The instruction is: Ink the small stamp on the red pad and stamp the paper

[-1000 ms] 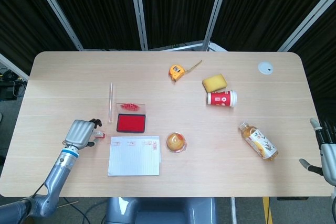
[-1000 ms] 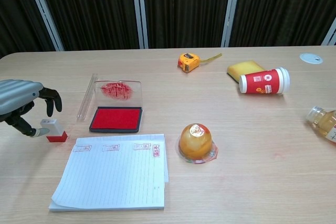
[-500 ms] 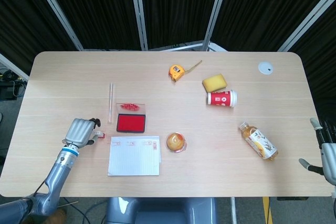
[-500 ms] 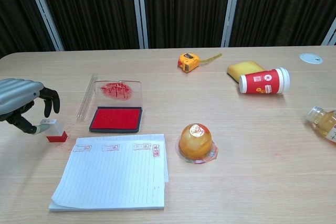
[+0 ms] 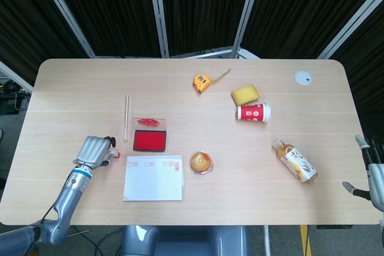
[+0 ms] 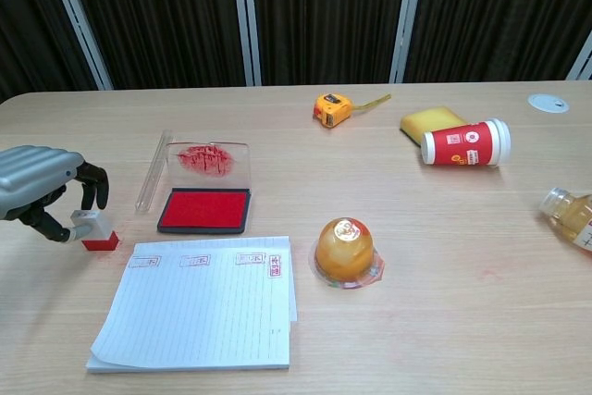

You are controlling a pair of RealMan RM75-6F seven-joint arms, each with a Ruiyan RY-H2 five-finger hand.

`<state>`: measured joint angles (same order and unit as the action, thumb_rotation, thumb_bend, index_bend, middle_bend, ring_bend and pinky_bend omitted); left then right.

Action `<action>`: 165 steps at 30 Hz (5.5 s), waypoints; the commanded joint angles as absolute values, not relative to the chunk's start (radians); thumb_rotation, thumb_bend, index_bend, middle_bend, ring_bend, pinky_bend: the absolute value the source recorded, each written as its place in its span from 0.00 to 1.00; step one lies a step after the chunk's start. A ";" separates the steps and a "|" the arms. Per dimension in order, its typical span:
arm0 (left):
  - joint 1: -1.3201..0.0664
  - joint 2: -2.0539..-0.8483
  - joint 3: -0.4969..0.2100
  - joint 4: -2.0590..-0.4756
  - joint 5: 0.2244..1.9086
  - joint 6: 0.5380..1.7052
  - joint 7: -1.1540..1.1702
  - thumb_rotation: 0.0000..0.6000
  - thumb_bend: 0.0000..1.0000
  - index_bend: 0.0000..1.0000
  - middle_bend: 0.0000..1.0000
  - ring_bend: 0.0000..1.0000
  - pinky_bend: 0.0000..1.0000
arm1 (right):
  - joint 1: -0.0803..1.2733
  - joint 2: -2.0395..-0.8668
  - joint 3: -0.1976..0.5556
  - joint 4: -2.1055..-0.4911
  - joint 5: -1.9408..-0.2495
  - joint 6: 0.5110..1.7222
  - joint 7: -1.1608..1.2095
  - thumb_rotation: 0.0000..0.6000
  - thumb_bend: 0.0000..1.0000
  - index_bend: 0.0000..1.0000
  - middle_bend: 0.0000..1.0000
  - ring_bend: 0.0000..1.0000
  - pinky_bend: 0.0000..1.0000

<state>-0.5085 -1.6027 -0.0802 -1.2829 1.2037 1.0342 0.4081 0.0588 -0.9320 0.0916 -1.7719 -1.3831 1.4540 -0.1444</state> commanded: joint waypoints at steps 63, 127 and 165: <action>-0.828 -1.661 -0.193 -1.146 1.142 0.711 0.168 1.00 0.39 0.57 0.56 0.84 0.91 | 0.080 -0.972 0.146 -1.671 -1.262 1.429 -0.140 1.00 0.00 0.00 0.00 0.00 0.00; -0.777 -1.421 -0.097 -1.552 1.267 0.777 0.135 1.00 0.39 0.60 0.58 0.84 0.91 | 0.075 -0.960 0.150 -1.676 -1.244 1.427 -0.133 1.00 0.00 0.00 0.00 0.00 0.00; -0.794 -1.646 -0.073 -1.442 1.176 0.791 0.279 1.00 0.39 0.60 0.58 0.84 0.91 | 0.074 -0.949 0.155 -1.661 -1.230 1.413 -0.105 1.00 0.00 0.00 0.00 0.00 0.00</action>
